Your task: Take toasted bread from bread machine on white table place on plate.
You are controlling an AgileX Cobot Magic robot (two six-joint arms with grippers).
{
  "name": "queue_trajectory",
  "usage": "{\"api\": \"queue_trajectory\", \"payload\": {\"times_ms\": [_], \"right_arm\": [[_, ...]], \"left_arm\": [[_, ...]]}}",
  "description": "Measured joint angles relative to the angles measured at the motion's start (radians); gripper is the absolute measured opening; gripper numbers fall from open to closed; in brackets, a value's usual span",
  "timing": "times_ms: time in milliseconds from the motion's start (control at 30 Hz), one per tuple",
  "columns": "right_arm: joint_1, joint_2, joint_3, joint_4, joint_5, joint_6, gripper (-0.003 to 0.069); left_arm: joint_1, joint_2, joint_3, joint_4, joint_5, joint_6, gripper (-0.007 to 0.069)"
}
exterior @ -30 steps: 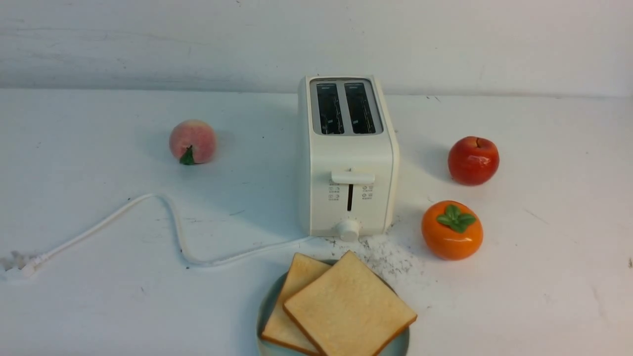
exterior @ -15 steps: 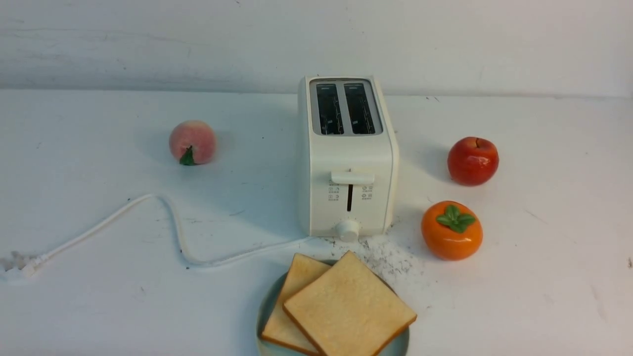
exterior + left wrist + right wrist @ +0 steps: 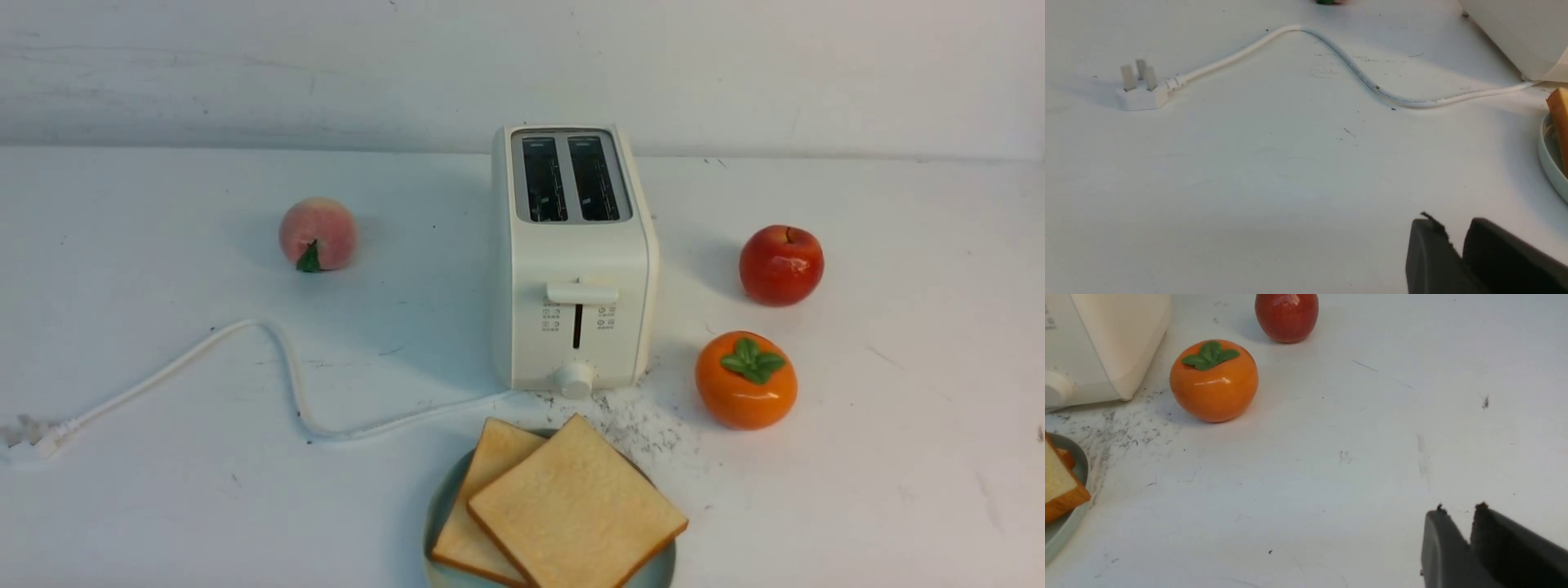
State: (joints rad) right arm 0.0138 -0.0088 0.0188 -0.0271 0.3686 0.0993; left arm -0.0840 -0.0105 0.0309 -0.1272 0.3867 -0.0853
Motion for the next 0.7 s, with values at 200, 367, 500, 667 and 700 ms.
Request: {"api": "queue_trajectory", "payload": {"times_ms": [200,367,500,667,700], "right_arm": [[0.000,0.000,0.000,0.000,0.000,0.000,0.0125],[0.000,0.000,0.000,0.000,0.000,0.000,0.0131],[0.000,0.000,0.000,0.000,0.000,0.000,0.0136],[0.000,0.000,0.000,0.000,0.000,0.000,0.0141],[0.000,0.000,0.000,0.000,0.000,0.000,0.0142]], "left_arm": [[0.000,0.000,0.000,0.000,0.000,0.000,0.0125],[0.000,0.000,0.000,0.000,0.000,0.000,0.0126],[0.000,0.000,0.000,0.000,0.000,0.000,0.0126],[0.000,0.000,0.000,0.000,0.000,0.000,0.0129],[0.000,0.000,0.000,0.000,0.000,0.000,0.0131]]}}
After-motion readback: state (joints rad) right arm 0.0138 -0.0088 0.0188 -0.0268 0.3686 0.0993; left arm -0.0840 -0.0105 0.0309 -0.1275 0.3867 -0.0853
